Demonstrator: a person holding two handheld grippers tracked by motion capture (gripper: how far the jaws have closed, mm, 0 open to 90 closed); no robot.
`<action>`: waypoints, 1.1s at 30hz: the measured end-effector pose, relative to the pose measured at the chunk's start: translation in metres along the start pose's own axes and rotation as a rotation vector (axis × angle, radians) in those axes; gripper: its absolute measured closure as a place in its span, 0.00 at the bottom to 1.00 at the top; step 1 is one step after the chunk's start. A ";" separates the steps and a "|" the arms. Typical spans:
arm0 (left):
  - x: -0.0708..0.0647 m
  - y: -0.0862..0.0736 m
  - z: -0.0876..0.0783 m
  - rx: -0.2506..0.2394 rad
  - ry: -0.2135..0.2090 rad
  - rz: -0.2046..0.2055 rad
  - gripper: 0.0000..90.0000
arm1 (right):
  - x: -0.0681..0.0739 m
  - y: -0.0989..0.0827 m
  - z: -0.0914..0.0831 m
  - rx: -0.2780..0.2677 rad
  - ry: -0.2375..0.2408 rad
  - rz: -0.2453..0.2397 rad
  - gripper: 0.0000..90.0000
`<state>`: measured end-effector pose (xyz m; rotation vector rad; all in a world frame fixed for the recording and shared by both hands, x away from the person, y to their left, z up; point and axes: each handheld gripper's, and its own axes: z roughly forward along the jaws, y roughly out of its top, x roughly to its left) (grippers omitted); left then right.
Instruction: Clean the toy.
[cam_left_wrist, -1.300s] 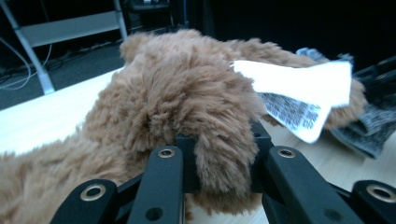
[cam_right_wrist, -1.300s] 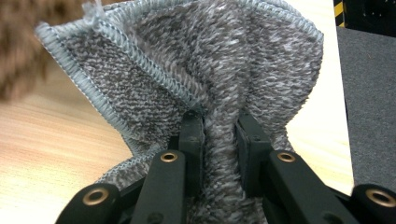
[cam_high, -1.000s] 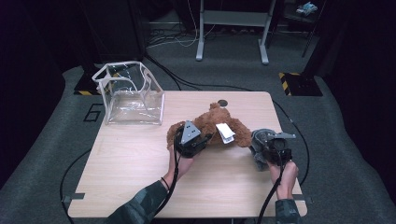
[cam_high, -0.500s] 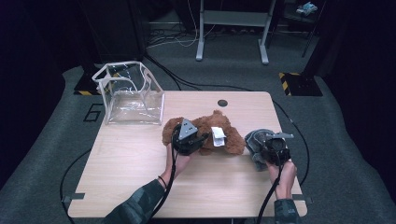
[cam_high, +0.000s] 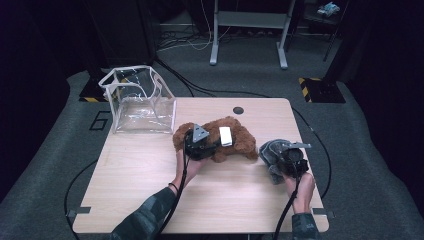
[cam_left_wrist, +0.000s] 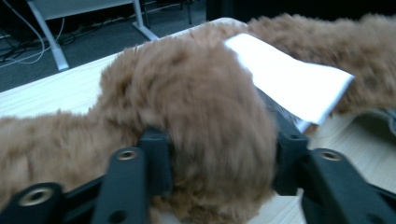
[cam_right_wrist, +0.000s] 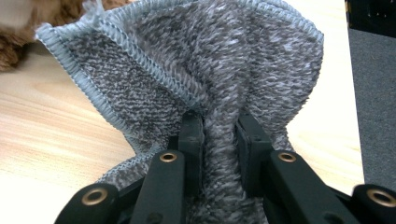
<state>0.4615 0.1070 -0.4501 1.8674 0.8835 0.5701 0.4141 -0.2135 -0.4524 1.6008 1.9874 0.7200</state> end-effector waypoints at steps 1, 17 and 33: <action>0.000 -0.001 0.000 0.002 0.000 -0.002 0.49 | 0.000 0.000 0.000 0.001 -0.001 0.001 0.83; -0.004 -0.022 0.023 0.098 0.049 -0.016 0.29 | -0.001 -0.004 0.005 0.005 0.001 0.001 0.83; -0.016 -0.041 0.061 0.248 0.115 0.017 0.55 | -0.001 -0.005 0.005 0.012 0.004 0.005 0.83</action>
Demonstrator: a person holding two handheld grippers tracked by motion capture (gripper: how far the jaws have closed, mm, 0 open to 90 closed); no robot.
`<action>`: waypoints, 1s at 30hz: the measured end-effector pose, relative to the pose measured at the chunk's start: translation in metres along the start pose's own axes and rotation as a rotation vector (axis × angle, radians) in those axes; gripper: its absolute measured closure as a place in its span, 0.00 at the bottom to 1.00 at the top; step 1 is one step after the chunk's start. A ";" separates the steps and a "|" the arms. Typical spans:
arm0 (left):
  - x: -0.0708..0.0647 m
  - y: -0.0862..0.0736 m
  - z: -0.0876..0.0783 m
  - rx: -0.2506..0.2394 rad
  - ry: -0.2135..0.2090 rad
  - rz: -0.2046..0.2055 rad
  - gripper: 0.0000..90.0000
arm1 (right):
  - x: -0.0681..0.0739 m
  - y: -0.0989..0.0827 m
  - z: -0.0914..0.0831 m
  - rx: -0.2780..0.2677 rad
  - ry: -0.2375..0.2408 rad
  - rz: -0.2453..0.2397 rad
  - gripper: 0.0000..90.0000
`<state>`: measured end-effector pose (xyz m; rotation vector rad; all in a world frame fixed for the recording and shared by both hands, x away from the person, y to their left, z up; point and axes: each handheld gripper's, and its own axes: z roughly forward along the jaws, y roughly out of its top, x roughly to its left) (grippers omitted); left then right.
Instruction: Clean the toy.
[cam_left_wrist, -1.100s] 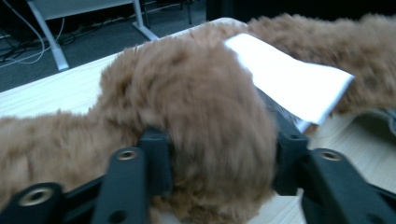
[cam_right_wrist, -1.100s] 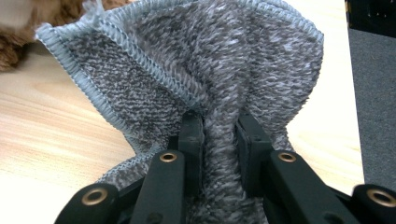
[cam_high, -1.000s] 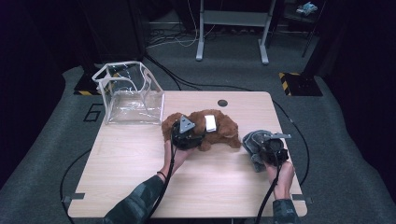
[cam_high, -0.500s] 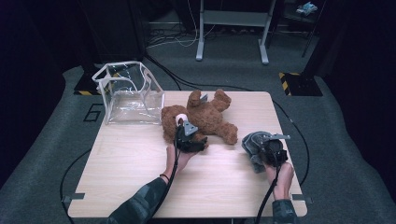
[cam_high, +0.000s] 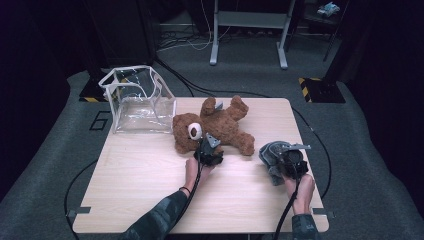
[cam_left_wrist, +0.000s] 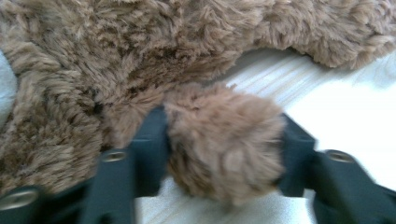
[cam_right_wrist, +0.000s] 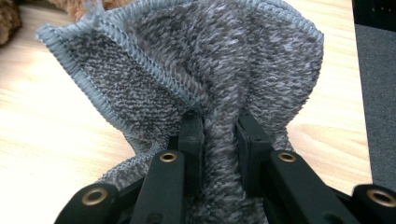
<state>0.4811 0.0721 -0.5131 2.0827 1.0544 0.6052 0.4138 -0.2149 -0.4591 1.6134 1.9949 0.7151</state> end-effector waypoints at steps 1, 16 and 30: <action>0.001 0.000 -0.002 0.002 -0.001 0.000 0.56 | 0.000 0.000 0.000 0.000 -0.002 -0.001 0.83; 0.054 0.017 -0.064 -0.221 0.152 -0.134 0.26 | 0.002 0.004 -0.003 -0.014 0.003 -0.011 0.83; 0.074 0.025 -0.031 -0.100 0.257 -0.082 0.34 | 0.003 0.005 -0.003 -0.011 -0.002 -0.011 0.83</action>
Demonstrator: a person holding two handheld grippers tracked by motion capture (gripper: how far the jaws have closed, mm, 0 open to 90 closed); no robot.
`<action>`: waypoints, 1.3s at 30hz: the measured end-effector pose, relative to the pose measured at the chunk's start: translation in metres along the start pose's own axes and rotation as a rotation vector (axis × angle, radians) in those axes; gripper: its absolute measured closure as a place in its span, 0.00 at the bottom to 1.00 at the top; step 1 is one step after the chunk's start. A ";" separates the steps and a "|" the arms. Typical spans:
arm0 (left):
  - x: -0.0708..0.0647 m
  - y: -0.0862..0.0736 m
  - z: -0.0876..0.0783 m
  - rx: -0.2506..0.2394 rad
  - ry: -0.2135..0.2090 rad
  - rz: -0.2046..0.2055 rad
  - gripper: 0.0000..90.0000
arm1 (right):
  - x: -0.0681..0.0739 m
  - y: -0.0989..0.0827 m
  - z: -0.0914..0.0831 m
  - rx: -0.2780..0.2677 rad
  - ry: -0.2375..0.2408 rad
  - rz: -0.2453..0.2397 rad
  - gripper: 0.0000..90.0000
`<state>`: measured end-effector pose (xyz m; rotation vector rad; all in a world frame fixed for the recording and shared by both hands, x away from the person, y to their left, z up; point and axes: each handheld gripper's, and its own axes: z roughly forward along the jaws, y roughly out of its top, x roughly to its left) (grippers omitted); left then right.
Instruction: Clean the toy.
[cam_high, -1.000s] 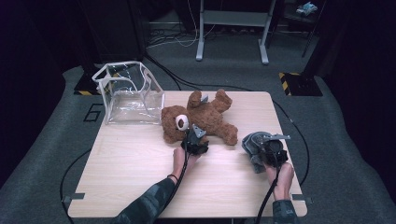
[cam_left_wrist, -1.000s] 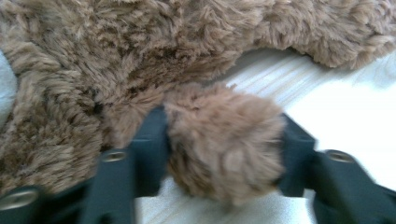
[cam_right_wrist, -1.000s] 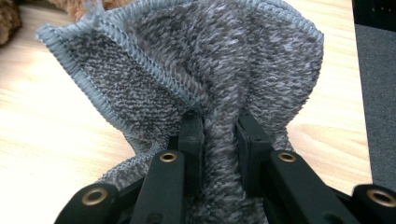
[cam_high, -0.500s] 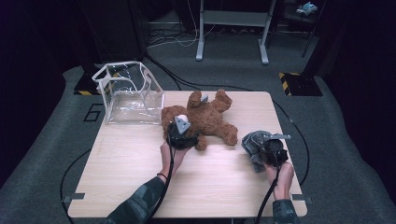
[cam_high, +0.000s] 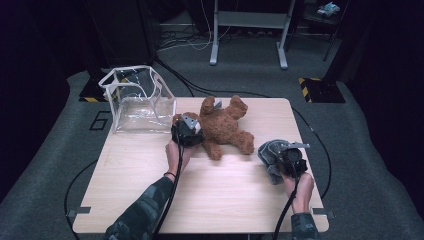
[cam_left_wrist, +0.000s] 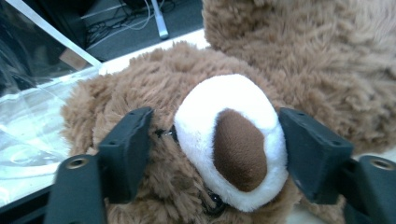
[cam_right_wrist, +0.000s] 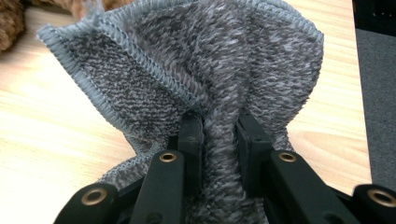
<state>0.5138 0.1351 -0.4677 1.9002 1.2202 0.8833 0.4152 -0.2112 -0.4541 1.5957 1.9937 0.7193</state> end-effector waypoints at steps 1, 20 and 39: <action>0.001 -0.002 0.001 -0.002 -0.005 0.001 0.39 | -0.001 0.000 0.000 0.000 0.000 0.001 0.83; 0.017 -0.016 -0.017 -0.042 -0.312 0.016 0.61 | 0.011 0.015 -0.013 -0.040 0.005 -0.026 0.83; -0.009 -0.024 -0.056 -0.023 -0.328 0.040 0.44 | 0.081 0.064 0.006 -0.067 0.089 -0.162 0.84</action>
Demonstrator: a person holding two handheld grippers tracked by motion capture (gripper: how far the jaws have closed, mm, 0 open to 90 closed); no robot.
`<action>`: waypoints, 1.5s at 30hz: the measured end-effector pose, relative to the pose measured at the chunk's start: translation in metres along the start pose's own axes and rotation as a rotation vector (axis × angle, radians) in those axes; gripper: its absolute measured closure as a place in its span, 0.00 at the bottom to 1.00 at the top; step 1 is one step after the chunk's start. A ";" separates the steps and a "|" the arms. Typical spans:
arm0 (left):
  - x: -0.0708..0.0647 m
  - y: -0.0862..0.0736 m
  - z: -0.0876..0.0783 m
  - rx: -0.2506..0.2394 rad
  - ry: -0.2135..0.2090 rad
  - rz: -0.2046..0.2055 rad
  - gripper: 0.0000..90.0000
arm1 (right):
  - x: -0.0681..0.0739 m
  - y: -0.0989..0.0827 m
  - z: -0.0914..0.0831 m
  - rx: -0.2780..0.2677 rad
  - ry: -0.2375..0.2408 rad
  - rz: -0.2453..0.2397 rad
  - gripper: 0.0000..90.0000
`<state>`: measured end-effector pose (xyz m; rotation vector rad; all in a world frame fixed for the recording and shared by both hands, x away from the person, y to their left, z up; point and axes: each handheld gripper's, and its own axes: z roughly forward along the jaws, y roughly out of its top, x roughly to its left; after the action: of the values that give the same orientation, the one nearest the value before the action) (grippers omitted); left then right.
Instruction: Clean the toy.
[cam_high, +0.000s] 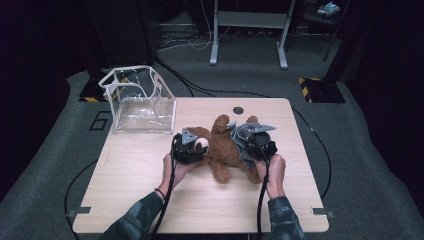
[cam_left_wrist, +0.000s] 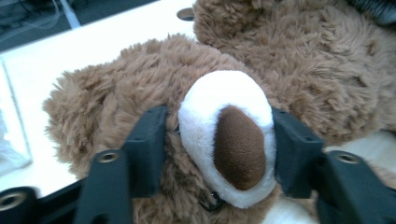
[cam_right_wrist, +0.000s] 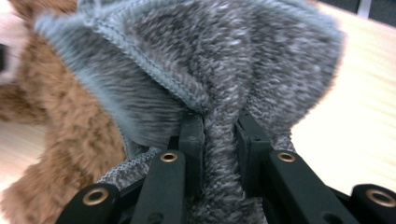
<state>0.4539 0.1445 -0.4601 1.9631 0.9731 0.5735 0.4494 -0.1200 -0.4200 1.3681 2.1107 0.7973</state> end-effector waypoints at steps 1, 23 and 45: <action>0.002 -0.001 -0.002 -0.021 -0.009 -0.009 0.41 | 0.000 0.000 0.004 0.005 0.004 0.000 0.84; 0.024 -0.073 -0.009 0.047 0.021 -0.081 0.48 | 0.012 0.008 -0.016 -0.063 0.028 -0.025 0.85; 0.023 -0.080 -0.001 0.092 0.012 -0.041 0.92 | 0.058 0.046 -0.003 -0.060 0.148 -0.154 0.85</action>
<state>0.4337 0.1909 -0.5262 2.0175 1.0611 0.5260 0.4553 -0.0519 -0.3911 1.1307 2.2541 0.9137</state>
